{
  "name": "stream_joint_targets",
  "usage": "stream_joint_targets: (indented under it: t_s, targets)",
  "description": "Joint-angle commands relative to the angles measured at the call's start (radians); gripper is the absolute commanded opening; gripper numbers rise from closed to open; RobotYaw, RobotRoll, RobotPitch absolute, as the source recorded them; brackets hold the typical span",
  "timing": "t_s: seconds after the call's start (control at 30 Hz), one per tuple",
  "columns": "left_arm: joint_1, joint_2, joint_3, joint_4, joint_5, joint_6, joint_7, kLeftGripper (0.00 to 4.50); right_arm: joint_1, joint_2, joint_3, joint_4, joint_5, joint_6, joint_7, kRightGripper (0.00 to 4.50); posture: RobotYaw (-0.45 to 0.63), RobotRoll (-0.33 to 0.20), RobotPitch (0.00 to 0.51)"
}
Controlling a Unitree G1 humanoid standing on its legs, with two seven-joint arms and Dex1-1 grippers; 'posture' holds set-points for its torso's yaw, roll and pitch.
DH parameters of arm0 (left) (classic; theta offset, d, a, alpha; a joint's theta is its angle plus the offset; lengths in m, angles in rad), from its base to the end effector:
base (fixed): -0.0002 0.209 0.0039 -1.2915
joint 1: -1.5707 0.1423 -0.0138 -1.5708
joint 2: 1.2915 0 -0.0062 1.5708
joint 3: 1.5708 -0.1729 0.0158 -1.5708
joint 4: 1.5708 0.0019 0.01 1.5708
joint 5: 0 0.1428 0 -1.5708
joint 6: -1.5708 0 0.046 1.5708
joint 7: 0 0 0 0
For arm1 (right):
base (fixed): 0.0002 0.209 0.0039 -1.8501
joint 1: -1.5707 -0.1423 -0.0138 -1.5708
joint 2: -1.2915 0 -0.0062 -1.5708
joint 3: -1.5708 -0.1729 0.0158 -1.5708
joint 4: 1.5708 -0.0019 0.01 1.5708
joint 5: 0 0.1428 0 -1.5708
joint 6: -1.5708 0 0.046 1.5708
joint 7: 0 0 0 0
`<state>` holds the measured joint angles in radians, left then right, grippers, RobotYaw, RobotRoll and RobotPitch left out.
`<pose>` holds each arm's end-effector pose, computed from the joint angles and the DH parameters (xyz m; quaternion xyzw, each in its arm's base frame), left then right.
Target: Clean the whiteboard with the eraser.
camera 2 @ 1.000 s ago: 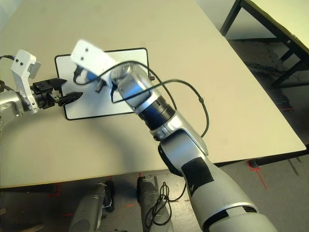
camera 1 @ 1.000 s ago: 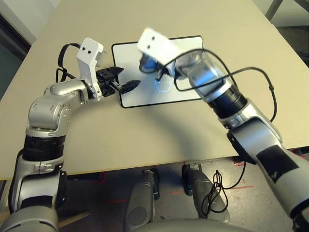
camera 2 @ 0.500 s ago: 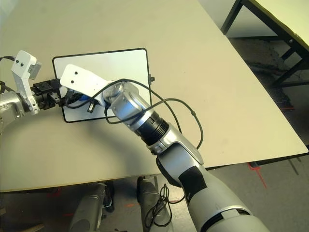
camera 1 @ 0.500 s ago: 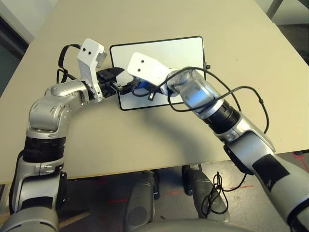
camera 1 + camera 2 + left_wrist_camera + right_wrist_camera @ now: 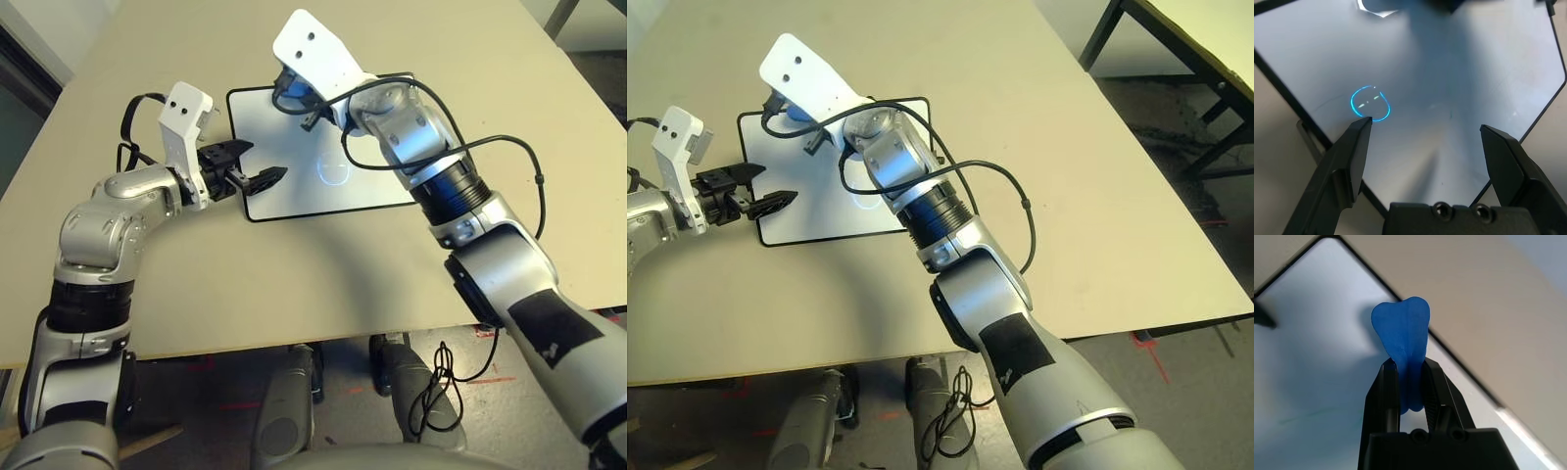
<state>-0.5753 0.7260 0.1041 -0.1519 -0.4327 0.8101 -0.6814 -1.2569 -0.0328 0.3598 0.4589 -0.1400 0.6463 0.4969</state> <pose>0.2627 0.2380 0.2341 0.1223 0.0686 -0.3103 0.9402 0.3173 -0.0119 0.2727 -0.3148 -0.0142 0.3729 0.8727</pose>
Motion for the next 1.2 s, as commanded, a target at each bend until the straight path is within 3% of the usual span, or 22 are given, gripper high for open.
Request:
stream_joint_targets:
  t_s: [0.03, 0.2, 0.33, 0.5, 0.67, 0.83, 1.2]
  targets:
    - [0.012, 0.0, 0.004, -0.01, -0.009, 0.02, 0.0, 4.5, 0.093, 0.022, 0.078, -0.075, -0.012, 0.076, 0.046, 0.59, 0.09, 0.0, 0.26]
    - [0.008, 0.004, 0.004, -0.007, -0.009, 0.023, -0.004, 4.5, 0.198, 0.031, 0.15, -0.206, -0.015, 0.165, 0.087, 0.59, 0.08, 0.0, 0.263]
    - [0.006, 0.003, 0.002, -0.005, -0.008, 0.025, -0.007, 4.5, 0.21, 0.031, 0.155, -0.228, -0.021, 0.184, 0.089, 0.59, 0.08, 0.0, 0.265]
    - [0.004, -0.001, -0.001, -0.004, -0.007, 0.025, -0.007, 4.5, 0.161, 0.025, 0.1, -0.151, -0.023, 0.136, 0.06, 0.59, 0.08, 0.0, 0.266]
    - [0.003, -0.002, -0.003, -0.005, -0.011, 0.028, -0.006, 4.5, 0.05, 0.023, -0.029, -0.012, -0.01, 0.024, -0.037, 0.59, 0.08, 0.0, 0.268]
    - [0.008, 0.009, -0.006, -0.01, -0.011, 0.03, -0.017, 4.5, 0.026, 0.034, -0.053, 0.042, -0.011, -0.01, -0.048, 0.59, 0.08, 0.0, 0.268]
    - [0.003, 0.116, 0.004, 0.015, 0.002, 0.025, -0.075, 4.5, 0.238, 0.057, 0.112, -0.216, -0.029, 0.154, 0.051, 0.59, 0.08, 0.0, 0.271]
